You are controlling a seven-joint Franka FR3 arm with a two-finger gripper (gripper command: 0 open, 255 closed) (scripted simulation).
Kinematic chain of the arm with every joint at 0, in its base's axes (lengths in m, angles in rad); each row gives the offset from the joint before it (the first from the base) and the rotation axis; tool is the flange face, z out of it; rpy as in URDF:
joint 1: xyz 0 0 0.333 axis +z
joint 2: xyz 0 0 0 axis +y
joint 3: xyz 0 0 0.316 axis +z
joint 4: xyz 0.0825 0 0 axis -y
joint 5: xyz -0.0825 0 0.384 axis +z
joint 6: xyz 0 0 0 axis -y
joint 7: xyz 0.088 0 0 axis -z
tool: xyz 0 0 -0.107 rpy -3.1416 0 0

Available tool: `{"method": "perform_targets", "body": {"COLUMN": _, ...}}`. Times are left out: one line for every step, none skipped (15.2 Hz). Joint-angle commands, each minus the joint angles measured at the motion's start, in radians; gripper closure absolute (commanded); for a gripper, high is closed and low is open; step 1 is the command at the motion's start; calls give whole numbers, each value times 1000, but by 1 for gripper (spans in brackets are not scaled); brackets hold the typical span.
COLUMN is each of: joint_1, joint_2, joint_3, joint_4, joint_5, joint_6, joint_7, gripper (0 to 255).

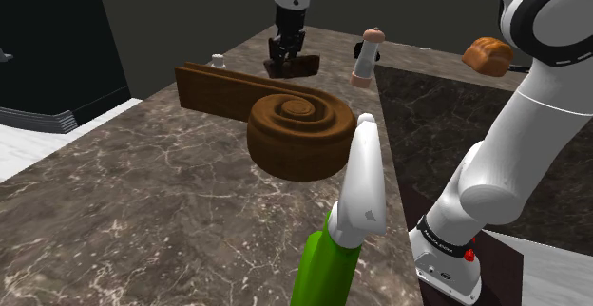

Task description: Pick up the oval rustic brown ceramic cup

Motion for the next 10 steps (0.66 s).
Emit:
{"method": "perform_targets", "body": {"joint_1": 0, "joint_2": 5, "joint_3": 0, "joint_4": 36, "joint_5": 0, "joint_6": -31, "joint_7": -3, "gripper": 255}}
{"method": "perform_targets", "body": {"joint_1": 0, "joint_2": 7, "joint_3": 0, "joint_4": 52, "joint_5": 0, "joint_6": -45, "joint_7": -4, "gripper": 255}}
{"method": "perform_targets", "body": {"joint_1": 0, "joint_2": 9, "joint_3": 0, "joint_4": 68, "joint_5": 0, "joint_6": -59, "joint_7": -5, "gripper": 255}}
{"method": "perform_targets", "body": {"joint_1": 0, "joint_2": 11, "joint_3": 0, "joint_4": 84, "joint_5": -1, "joint_6": -73, "joint_7": -5, "gripper": 255}}
{"method": "perform_targets", "body": {"joint_1": 1, "joint_2": 14, "joint_3": 0, "joint_4": 101, "joint_5": -1, "joint_6": -87, "joint_7": -6, "gripper": 255}}
{"method": "perform_targets", "body": {"joint_1": 1, "joint_2": 17, "joint_3": 1, "joint_4": 119, "joint_5": -1, "joint_6": -101, "joint_7": -7, "gripper": 255}}
{"method": "perform_targets", "body": {"joint_1": 1, "joint_2": 20, "joint_3": 1, "joint_4": 136, "joint_5": -1, "joint_6": -116, "joint_7": -8, "gripper": 255}}
{"method": "perform_targets", "body": {"joint_1": 1, "joint_2": 24, "joint_3": 1, "joint_4": 154, "joint_5": -2, "joint_6": -130, "joint_7": -8, "gripper": 255}}
{"method": "perform_targets", "body": {"joint_1": 1, "joint_2": 24, "joint_3": 1, "joint_4": 157, "joint_5": -2, "joint_6": -132, "joint_7": -8, "gripper": 255}}
{"method": "perform_targets", "body": {"joint_1": 1, "joint_2": 24, "joint_3": 1, "joint_4": 157, "joint_5": -2, "joint_6": -133, "joint_7": -8, "gripper": 255}}
